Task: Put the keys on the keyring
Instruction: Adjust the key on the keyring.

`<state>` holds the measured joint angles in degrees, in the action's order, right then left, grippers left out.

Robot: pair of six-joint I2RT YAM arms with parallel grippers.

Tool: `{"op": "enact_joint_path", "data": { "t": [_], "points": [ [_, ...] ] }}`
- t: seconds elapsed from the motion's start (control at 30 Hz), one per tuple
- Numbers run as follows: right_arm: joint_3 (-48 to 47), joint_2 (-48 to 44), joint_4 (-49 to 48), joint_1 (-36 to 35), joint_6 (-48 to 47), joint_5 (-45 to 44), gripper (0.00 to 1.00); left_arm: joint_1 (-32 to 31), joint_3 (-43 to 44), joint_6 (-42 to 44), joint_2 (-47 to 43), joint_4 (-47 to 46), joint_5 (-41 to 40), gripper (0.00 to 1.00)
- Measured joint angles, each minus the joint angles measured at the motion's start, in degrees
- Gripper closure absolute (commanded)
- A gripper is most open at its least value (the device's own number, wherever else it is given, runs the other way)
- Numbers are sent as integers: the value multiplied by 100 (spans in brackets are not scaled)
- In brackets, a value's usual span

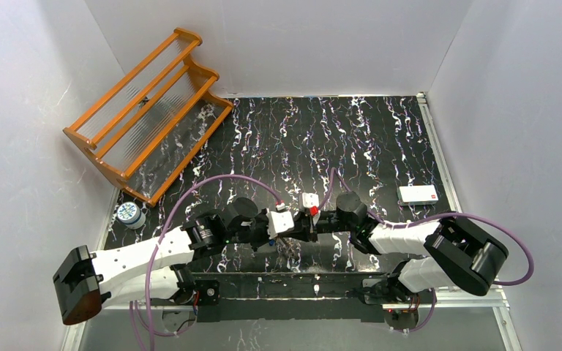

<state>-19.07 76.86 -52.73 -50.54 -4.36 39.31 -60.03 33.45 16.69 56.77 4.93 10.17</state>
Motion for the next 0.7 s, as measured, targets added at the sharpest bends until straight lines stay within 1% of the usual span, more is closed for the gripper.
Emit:
{"op": "enact_joint_path", "data": {
  "t": [0.07, 0.17, 0.27, 0.33, 0.47, 0.57, 0.7],
  "points": [
    [-2, 2, -13, 0, -7, 39, 99, 2, -20, -20, -17, -55, 13, 100],
    [-4, 4, -9, -4, -39, 133, 99, 4, -48, -42, -42, -87, 13, 99],
    [-35, 17, 24, -4, -48, 190, 99, 4, -140, -61, -144, -166, 13, 83],
    [-35, 17, 20, -9, -52, 201, 99, 0, -223, -87, -297, -223, 11, 75],
    [-31, -2, 26, -9, -52, 197, 99, 0, -468, -219, -815, -533, -149, 65],
    [-15, -81, 26, -9, -57, 197, 99, 0, -815, -398, -1370, -820, -385, 63],
    [22, -216, 24, -9, -74, 205, 99, 0, -1338, -634, -2048, -1211, -542, 67]
  ]
}}
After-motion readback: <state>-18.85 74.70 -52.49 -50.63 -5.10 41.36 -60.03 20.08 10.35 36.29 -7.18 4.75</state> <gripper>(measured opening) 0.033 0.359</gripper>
